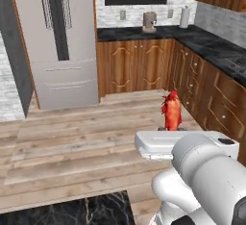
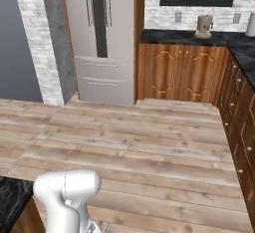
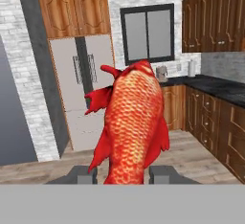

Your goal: Take the fish from the oven and place it on the plate on the counter.

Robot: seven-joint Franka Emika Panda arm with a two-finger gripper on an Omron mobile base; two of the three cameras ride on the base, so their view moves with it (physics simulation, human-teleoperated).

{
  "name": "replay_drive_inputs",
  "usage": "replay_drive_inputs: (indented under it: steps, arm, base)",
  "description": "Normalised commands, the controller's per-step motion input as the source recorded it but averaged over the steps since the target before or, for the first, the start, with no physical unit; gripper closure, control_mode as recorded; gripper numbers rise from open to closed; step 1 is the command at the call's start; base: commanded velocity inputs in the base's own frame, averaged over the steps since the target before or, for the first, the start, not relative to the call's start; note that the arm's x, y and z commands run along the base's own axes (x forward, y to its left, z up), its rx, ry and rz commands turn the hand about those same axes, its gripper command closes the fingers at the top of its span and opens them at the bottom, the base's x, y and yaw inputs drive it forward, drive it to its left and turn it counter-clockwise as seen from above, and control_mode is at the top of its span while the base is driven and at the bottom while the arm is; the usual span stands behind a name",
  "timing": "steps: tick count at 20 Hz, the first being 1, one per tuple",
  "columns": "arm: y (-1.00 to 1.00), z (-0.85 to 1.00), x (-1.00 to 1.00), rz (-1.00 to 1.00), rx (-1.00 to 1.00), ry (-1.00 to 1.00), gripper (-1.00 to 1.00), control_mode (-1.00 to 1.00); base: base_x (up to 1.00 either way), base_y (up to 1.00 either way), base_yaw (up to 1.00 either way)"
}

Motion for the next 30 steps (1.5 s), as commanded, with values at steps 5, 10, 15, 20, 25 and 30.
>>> replay_drive_inputs:
  steps: [5, 10, 15, 20, 25, 30]
  arm:
    - [0.0, 0.0, 0.0, 0.0, 0.0, 0.0, 1.0, 1.0]
    - [0.0, 0.0, 0.0, 0.0, 0.0, 0.0, 1.0, 1.0]
    - [0.0, 0.0, 0.0, 0.0, 0.0, 0.0, 1.0, 1.0]
    - [0.0, 0.0, 0.0, 0.0, 0.0, 0.0, 1.0, 1.0]
    - [0.0, 0.0, 0.0, 0.0, 0.0, 0.0, 1.0, 1.0]
    - [0.0, 0.0, 0.0, 0.0, 0.0, 0.0, 1.0, 1.0]
  base:
    - [1.0, -0.59, -0.02]
    - [0.97, -1.0, -0.04]
    - [0.67, -0.62, -0.45]
    - [0.03, -0.35, -0.86]
    - [0.0, -0.59, -0.86]
    - [0.0, -0.59, -0.84]
